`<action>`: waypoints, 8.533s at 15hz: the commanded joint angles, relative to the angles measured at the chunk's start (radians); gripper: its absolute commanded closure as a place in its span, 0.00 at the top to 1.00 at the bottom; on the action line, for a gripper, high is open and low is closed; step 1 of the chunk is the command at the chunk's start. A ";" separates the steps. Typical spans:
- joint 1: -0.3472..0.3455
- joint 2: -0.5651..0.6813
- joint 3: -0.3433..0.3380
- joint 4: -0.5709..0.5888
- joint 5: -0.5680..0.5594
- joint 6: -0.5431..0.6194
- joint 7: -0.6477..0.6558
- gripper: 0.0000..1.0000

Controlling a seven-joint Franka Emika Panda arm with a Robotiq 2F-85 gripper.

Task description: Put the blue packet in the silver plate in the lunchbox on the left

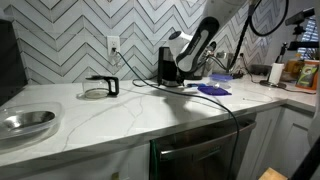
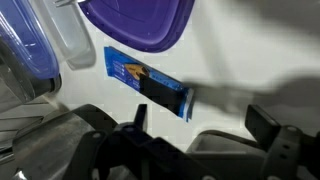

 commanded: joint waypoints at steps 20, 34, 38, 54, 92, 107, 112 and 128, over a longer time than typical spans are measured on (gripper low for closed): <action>0.020 0.135 -0.067 0.123 0.161 -0.026 -0.077 0.56; 0.029 0.147 -0.080 0.127 0.164 -0.025 -0.089 0.26; 0.036 0.141 -0.086 0.122 0.155 -0.021 -0.090 0.15; 0.132 -0.067 -0.090 -0.054 0.046 -0.069 -0.068 0.00; 0.436 -0.827 0.212 -0.679 0.157 0.451 -0.738 0.00; 0.904 -0.618 -0.001 -0.655 0.144 0.823 -0.984 0.02; 0.921 -0.605 -0.019 -0.652 0.144 0.834 -0.991 0.00; 0.978 -0.426 -0.180 -0.647 -0.093 1.064 -0.968 0.00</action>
